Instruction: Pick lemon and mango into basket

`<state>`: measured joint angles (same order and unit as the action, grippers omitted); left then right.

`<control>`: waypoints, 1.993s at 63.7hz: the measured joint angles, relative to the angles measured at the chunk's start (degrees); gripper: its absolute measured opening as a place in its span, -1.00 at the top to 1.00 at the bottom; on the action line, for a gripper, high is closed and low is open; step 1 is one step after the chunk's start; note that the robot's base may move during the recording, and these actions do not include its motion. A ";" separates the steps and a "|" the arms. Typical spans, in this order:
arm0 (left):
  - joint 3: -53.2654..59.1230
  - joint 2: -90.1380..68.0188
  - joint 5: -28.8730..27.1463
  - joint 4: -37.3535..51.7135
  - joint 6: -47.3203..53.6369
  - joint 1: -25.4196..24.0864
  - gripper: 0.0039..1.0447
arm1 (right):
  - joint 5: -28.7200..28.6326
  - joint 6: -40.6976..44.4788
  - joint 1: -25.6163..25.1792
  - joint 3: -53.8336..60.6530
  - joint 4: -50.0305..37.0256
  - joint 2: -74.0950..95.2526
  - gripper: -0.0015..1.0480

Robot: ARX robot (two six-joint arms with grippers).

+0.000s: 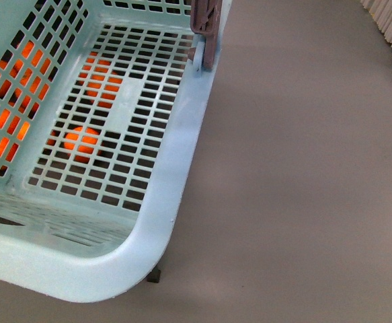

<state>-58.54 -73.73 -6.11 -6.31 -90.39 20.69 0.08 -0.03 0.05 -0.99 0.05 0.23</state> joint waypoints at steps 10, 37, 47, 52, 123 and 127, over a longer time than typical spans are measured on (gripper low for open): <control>0.02 0.02 -0.13 -0.02 0.02 0.00 0.69 | 0.00 0.00 0.00 0.00 0.00 -0.09 -0.83; 0.02 0.02 -0.11 -0.02 0.11 0.00 0.69 | -0.02 -0.02 0.00 0.00 0.04 -0.02 -0.83; 0.02 0.00 -0.13 -0.02 0.11 0.00 0.69 | 0.02 0.02 0.00 0.00 0.04 -0.07 -0.83; 0.02 0.02 -0.11 -0.02 0.09 0.00 0.69 | -0.02 0.00 0.00 0.00 0.04 0.00 -0.83; 0.04 0.00 -0.09 -0.04 0.09 0.00 0.69 | -0.02 0.02 0.00 0.00 0.00 0.02 -0.83; 0.04 0.00 -0.11 -0.04 0.13 0.00 0.69 | 0.17 0.00 0.00 0.00 -0.04 0.00 -0.83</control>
<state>-58.50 -73.73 -6.22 -6.35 -90.26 20.69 0.25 -0.03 0.05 -0.99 0.01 0.23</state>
